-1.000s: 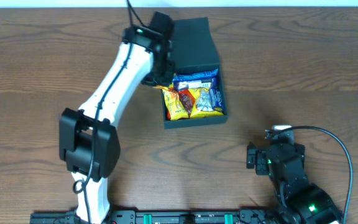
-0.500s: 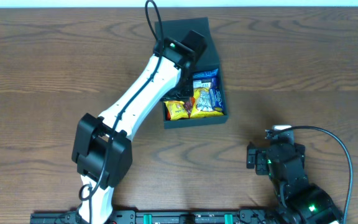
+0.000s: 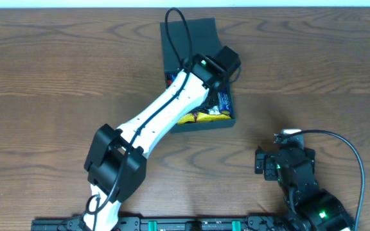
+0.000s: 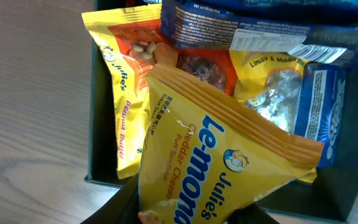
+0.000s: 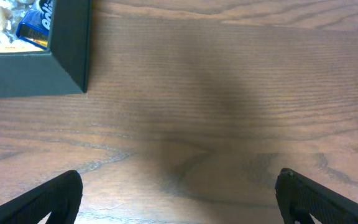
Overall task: Pack container
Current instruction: 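Lower the yellow packet into the box's front and release it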
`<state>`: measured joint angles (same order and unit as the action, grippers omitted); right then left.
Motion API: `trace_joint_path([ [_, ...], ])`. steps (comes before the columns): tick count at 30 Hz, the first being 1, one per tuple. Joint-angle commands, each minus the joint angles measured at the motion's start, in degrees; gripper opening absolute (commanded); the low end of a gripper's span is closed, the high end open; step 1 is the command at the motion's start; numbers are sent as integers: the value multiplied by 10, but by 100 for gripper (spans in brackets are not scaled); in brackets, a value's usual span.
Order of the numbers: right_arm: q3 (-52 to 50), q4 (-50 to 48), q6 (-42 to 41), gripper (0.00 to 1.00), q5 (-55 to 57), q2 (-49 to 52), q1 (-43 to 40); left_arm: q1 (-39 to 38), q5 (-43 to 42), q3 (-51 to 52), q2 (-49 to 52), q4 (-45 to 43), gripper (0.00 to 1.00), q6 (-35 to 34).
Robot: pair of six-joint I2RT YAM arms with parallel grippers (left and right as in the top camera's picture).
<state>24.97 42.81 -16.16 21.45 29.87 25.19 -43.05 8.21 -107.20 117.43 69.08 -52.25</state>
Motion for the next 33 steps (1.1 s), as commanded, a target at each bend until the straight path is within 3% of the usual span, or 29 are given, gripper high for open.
trace_joint_path([
  [1, -3, 1, -10, 99, 6, -2, -5, -12, 43, 3, -13, -3, 35, -46],
  [33, -3, 1, -10, 99, 6, -2, -5, -22, 29, 167, -5, -214, 36, -48],
])
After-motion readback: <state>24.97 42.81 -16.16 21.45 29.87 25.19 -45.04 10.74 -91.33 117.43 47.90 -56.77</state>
